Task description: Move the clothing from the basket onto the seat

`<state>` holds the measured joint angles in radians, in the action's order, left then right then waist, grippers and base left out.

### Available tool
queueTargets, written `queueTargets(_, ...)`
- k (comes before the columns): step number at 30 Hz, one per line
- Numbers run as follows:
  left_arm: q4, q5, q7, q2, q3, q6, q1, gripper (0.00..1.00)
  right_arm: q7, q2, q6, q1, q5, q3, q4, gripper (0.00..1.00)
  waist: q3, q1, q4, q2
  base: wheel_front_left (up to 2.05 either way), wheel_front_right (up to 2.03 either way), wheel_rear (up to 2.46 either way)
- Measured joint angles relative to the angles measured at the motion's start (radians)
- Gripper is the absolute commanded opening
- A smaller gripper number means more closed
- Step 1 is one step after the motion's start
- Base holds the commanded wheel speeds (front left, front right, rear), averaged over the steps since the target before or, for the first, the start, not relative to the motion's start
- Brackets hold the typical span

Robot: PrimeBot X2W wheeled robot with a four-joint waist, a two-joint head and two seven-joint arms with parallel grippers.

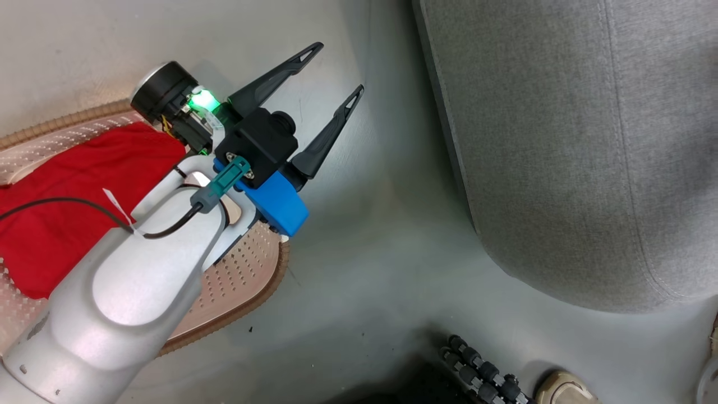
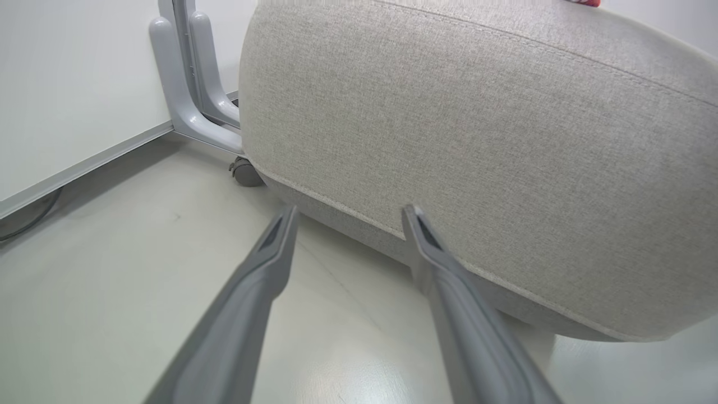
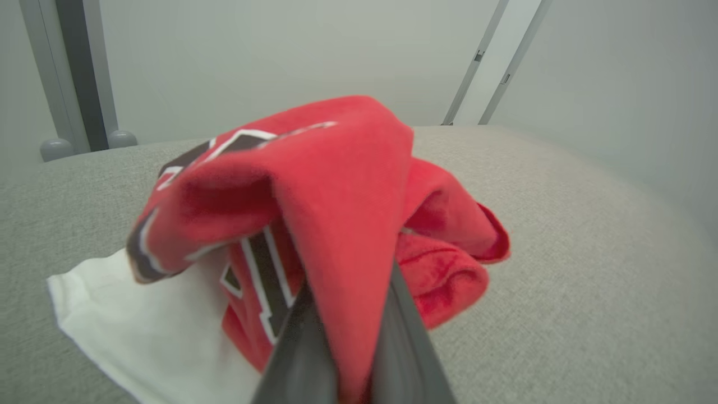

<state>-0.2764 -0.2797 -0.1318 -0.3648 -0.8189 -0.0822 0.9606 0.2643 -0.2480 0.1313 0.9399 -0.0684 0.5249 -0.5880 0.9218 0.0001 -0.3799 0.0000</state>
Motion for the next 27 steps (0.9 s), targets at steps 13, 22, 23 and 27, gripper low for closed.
queueTargets(13,-0.077,-0.037,-0.079,0.059,-0.016,0.009,-0.041,1.00,0.000,0.030,0.000,-0.198,0.019,-0.061,0.137,1.00,-0.150,-0.0001,0.011,0.0000,0.00,0.00,0.00)
queueTargets(22,-0.156,-0.090,-0.126,0.116,0.025,0.030,-0.121,1.00,0.000,0.023,0.000,-0.316,0.013,-0.174,0.227,1.00,-0.323,-0.0001,0.048,0.0000,0.00,0.00,0.00)
queueTargets(23,-0.161,-0.094,-0.127,0.122,0.035,0.033,-0.132,1.00,0.000,0.020,0.000,-0.325,0.010,-0.194,0.234,1.00,-0.343,-0.0001,0.054,0.0000,0.00,0.00,0.00)
queueTargets(27,-0.137,-0.103,-0.130,0.139,0.105,0.055,-0.183,1.00,0.000,0.017,0.000,-0.364,0.007,-0.271,0.261,1.00,-0.422,-0.0002,0.086,0.0000,0.00,0.00,0.00)
